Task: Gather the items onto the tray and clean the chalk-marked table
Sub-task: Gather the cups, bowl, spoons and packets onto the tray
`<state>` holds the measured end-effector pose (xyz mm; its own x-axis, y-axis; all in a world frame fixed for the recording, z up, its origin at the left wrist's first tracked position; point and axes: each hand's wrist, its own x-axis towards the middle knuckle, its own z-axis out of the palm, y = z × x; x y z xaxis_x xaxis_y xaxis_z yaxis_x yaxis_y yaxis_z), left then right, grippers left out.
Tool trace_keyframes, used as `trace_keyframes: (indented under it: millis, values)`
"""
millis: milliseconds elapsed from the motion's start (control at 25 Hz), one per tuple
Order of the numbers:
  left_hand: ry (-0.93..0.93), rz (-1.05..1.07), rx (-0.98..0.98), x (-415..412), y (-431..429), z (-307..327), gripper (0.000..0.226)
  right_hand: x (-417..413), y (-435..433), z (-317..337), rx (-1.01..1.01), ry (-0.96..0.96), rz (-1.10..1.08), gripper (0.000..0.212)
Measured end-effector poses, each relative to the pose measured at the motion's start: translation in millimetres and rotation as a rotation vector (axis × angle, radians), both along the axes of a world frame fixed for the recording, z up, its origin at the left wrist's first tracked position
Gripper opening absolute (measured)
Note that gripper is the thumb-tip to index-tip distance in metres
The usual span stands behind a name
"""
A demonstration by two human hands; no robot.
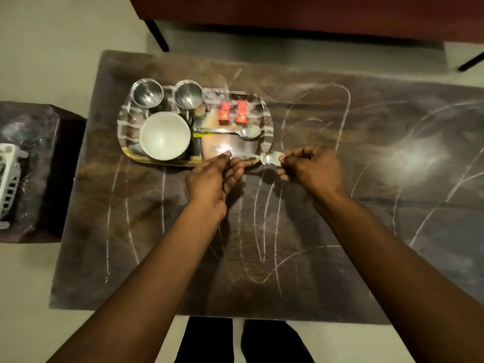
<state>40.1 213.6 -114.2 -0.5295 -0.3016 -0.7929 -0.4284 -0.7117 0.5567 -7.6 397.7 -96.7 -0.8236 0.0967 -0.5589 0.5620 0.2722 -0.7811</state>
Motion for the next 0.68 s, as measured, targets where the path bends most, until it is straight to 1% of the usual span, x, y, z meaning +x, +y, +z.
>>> trace_keyframes:
  millis: [80,160,360,680]
  values:
    - [-0.033,-0.012,0.003,-11.5,-10.0,-0.6,0.013,-11.5,-9.1,-2.8,0.073,0.003,0.062,0.008]
    - [-0.103,-0.007,-0.037,-22.0,-17.1,-4.7,0.008,-22.6,-17.7,-11.4,0.147,0.005,0.112,0.006]
    - [-0.238,0.040,-0.090,-36.4,-19.9,-19.3,0.013,-44.5,-33.9,-33.8,0.213,0.024,0.176,0.006]
    - [-0.289,0.138,-0.152,-56.4,-15.1,-33.4,0.024,-64.2,-41.0,-45.4,0.333,0.043,0.428,0.005]
